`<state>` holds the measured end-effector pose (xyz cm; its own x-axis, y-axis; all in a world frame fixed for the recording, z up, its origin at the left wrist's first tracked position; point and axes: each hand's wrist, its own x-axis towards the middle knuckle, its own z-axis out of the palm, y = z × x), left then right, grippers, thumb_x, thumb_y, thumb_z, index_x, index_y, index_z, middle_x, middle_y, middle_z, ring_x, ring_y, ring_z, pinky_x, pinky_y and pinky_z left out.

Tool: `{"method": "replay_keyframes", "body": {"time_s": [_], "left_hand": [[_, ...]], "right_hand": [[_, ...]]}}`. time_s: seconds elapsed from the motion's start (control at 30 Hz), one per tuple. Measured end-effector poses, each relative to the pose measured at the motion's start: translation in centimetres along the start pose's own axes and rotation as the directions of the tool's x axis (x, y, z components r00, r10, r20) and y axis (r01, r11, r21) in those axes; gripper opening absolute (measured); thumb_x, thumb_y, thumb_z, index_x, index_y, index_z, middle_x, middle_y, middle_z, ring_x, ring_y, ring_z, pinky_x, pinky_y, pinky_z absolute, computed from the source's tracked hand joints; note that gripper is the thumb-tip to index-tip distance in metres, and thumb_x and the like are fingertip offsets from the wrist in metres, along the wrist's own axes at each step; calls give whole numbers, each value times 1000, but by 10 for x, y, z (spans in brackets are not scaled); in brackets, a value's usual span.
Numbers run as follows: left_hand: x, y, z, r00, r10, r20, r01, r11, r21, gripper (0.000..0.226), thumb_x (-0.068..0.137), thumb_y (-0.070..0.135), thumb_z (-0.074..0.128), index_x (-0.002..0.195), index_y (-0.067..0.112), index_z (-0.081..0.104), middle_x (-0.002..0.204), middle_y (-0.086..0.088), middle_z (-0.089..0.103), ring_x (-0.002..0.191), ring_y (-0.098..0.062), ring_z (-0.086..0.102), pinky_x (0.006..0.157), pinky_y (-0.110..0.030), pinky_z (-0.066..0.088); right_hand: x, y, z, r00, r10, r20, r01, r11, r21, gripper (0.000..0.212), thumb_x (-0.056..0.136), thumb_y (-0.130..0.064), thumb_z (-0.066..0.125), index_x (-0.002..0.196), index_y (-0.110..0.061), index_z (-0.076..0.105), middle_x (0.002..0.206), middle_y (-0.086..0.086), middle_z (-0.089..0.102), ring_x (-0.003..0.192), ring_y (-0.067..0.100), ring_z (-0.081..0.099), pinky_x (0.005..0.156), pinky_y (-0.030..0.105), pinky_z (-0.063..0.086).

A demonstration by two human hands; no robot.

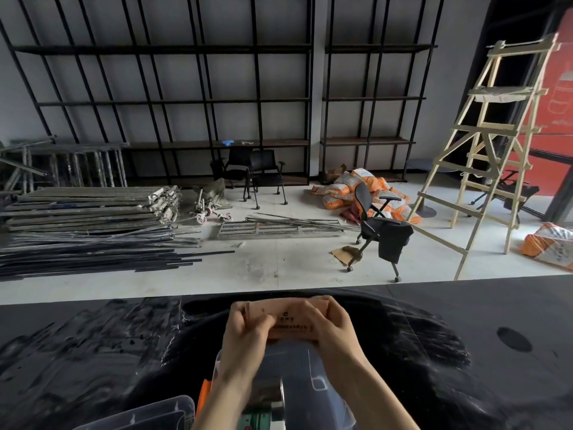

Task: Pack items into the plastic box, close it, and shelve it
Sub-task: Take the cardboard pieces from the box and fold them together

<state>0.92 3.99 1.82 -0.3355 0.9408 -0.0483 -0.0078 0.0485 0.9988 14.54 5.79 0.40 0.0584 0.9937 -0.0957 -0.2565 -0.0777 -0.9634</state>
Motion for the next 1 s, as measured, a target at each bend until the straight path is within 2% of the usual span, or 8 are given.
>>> {"method": "replay_keyframes", "body": {"time_s": [0.1,0.2,0.33,0.43,0.57,0.67,0.83,1.0], "left_hand": [[7,9,4,998,-39,43,39,999,1,35,74,43,67,96,16,63,95,-15,74,100,-38,68,89,-57,54],[7,12,15,998,-59,-36,55,994,-97,60,80,73,58,102,17,61,105,-11,69,104,-27,65,97,-51,50],[2,15,21,983,112,-142,-133,980,-145,40,101,36,50,71,9,45,69,3,50,64,-9,44,70,-33,36],[4,16,20,981,144,-134,-164,975,-153,24,97,13,53,73,9,49,68,3,48,65,-9,42,68,-30,34],[15,16,24,985,-18,-169,-8,989,-148,17,95,19,50,93,7,62,92,2,64,87,-11,54,70,-26,39],[17,12,26,972,-31,-233,29,1000,-12,38,99,38,45,90,7,64,83,-1,64,76,-11,55,62,-30,39],[10,15,26,946,42,-321,-3,993,119,26,94,16,46,80,3,64,63,-2,59,60,-12,52,39,-12,36],[3,12,30,964,6,-266,24,994,110,35,97,44,48,82,15,60,76,-3,66,76,-18,63,56,-27,40]], "right_hand": [[0,-5,2,998,-57,24,58,998,-40,13,96,-16,62,98,-3,63,92,23,75,93,46,72,76,56,61],[2,-4,16,997,-75,10,75,997,1,24,98,-32,56,92,-9,59,89,24,72,90,44,71,75,55,59],[7,-10,25,996,37,-78,-37,999,1,65,88,-72,53,88,-9,67,91,26,74,88,46,73,72,52,62],[12,-12,22,986,120,-117,-115,992,51,47,92,-53,60,78,-8,61,76,25,63,67,38,66,49,37,54],[14,-6,29,967,7,-256,-18,999,-42,26,78,-38,52,62,-19,44,65,11,45,65,25,45,55,39,37],[7,-3,35,954,-62,-292,36,995,-93,30,83,-32,50,57,-21,39,56,3,41,61,22,39,55,39,35],[8,2,36,932,-97,-350,54,990,-131,35,82,-29,48,52,-19,35,51,0,38,58,21,36,53,38,35],[6,7,27,914,-21,-404,-17,996,-89,38,87,-26,46,50,-21,40,50,0,45,54,22,42,46,32,37]]}}
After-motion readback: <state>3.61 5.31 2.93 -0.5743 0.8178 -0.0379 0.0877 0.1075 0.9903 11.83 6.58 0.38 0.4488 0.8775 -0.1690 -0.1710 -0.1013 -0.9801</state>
